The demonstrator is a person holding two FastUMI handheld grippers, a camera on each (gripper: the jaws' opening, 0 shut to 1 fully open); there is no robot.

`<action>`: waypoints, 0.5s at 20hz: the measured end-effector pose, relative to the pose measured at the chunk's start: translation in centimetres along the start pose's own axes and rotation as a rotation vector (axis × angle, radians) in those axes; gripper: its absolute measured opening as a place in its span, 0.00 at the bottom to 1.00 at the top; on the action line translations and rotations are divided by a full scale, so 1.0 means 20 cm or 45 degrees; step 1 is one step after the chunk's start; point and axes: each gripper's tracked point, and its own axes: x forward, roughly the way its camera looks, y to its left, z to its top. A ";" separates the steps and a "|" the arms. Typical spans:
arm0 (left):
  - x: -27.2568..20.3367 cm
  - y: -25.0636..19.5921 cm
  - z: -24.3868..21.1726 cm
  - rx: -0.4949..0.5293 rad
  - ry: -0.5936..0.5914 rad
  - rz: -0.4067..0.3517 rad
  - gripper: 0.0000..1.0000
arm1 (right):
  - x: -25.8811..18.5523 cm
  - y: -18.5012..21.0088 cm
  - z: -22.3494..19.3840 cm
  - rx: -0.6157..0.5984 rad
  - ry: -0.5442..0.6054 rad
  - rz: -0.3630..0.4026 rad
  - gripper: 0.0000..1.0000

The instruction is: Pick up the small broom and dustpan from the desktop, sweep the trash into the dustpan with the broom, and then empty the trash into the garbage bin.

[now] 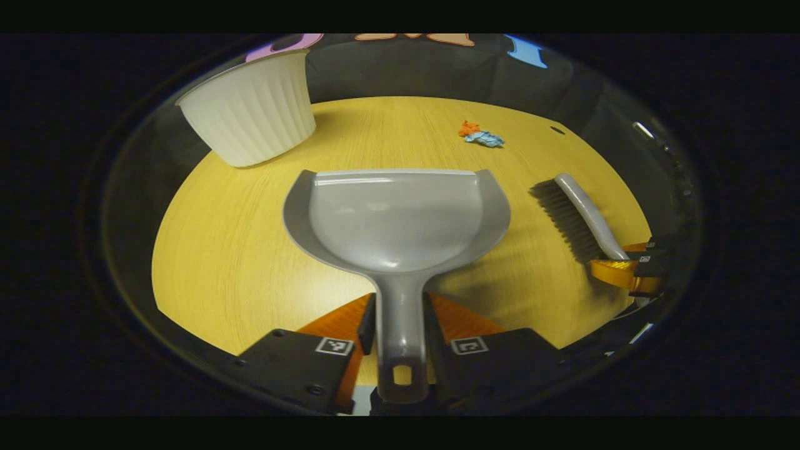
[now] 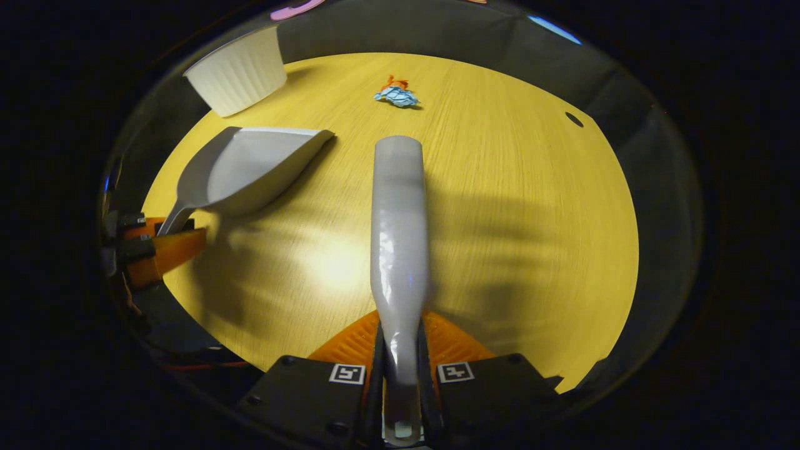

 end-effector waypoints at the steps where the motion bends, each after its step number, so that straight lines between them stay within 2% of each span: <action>1: -0.02 0.00 -0.01 0.015 -0.001 -0.017 0.35 | 0.00 0.00 0.00 -0.006 -0.001 0.007 0.26; 3: -0.02 0.01 0.01 0.032 -0.005 -0.039 0.29 | 0.00 0.02 0.01 0.025 0.000 0.078 0.22; 4: -0.01 0.01 0.04 0.044 -0.025 -0.044 0.27 | 0.00 0.01 0.02 0.040 -0.026 0.081 0.22; 6: -0.01 0.01 0.07 0.087 -0.044 -0.061 0.26 | -0.02 -0.05 0.09 0.068 -0.078 0.070 0.19; 7: -0.01 0.01 0.11 0.124 -0.056 -0.079 0.22 | -0.02 -0.09 0.14 0.081 -0.087 0.066 0.19; 8: 0.00 -0.01 0.18 0.161 -0.107 -0.104 0.22 | -0.01 -0.14 0.21 0.091 -0.114 0.047 0.19; 10: 0.02 -0.04 0.27 0.280 -0.118 -0.120 0.21 | -0.02 -0.24 0.34 0.100 -0.148 0.012 0.19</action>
